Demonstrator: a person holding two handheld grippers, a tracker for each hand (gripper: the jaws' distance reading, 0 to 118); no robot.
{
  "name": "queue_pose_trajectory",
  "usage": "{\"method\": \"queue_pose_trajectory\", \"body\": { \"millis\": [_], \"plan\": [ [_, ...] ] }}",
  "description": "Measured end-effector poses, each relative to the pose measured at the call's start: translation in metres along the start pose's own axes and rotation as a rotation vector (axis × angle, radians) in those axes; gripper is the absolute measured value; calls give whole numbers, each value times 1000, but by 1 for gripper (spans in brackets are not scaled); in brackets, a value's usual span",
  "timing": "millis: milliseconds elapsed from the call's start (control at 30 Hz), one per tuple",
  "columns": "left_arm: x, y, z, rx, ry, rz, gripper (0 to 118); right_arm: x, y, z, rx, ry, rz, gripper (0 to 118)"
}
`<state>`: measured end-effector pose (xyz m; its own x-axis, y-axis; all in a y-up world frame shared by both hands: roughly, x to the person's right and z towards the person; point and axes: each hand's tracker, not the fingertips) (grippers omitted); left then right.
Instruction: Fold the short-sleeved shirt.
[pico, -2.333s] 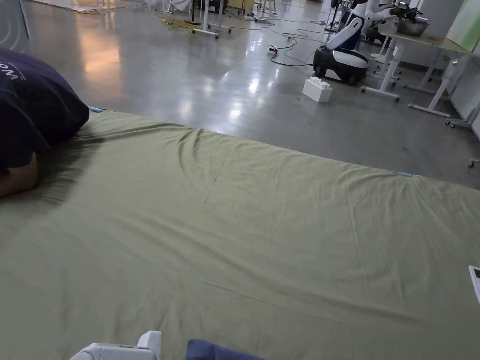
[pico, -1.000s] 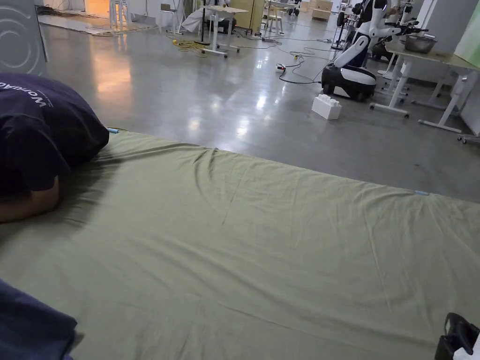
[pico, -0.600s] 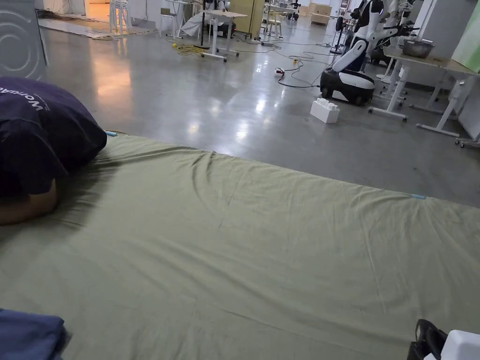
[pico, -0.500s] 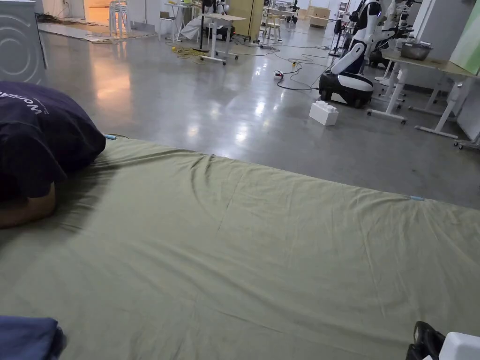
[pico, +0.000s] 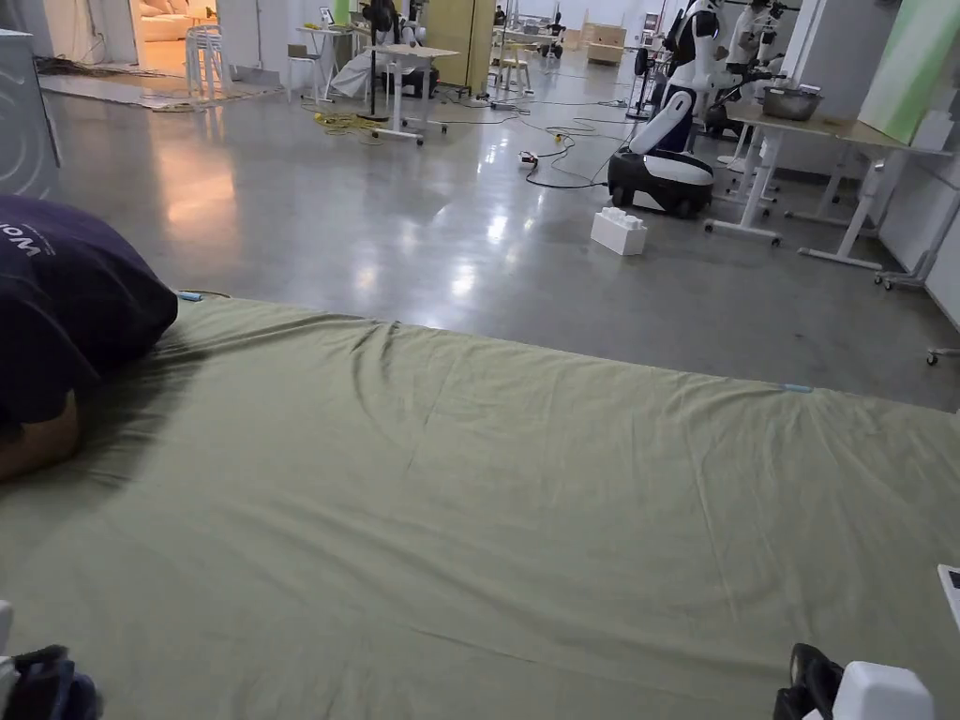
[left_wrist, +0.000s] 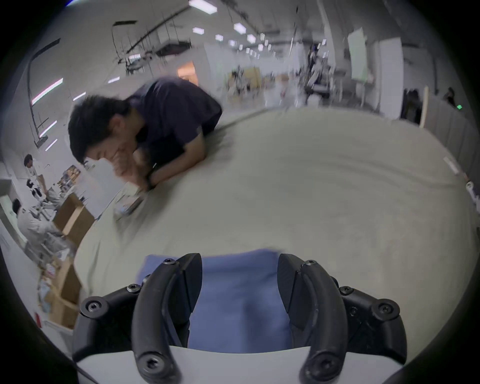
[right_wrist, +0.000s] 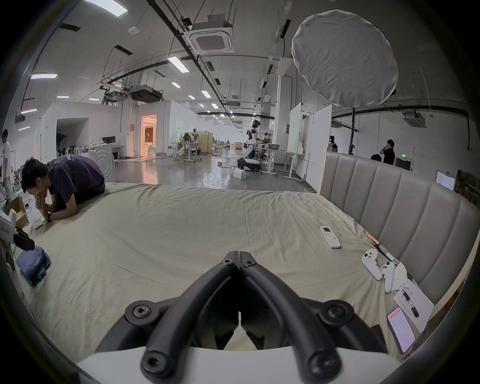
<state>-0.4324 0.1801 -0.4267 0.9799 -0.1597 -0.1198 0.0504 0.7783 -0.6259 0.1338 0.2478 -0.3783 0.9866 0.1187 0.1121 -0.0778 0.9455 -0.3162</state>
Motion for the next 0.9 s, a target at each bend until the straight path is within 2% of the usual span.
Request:
{"method": "queue_pose_trajectory", "body": {
  "millis": [100,200,300,333,367,400,500,600,900],
  "plan": [
    [52,9,21,127,-58,-12,60,-2,-2,2,7,1,-4,0],
    [99,23,47,269,-114,12,54,-4,-4,3,21,-2,-17,0],
    [133,32,54,362,-133,16,40,-6,-5,3,32,-8,-36,0],
    [146,35,60,402,-131,12,29,-7,-5,4,36,-8,-39,0],
    [159,37,65,418,-127,9,24,-8,-5,4,39,-8,-39,0],
    [169,41,70,420,-126,14,24,-9,-4,5,46,-10,-38,0],
    [191,48,79,446,-148,18,11,-11,-3,6,64,-12,-38,0],
    [205,52,85,470,-148,13,8,-10,-3,8,86,-17,-50,0],
    [222,54,102,486,-179,37,7,-9,-2,12,121,-34,-41,0]
  ]
}}
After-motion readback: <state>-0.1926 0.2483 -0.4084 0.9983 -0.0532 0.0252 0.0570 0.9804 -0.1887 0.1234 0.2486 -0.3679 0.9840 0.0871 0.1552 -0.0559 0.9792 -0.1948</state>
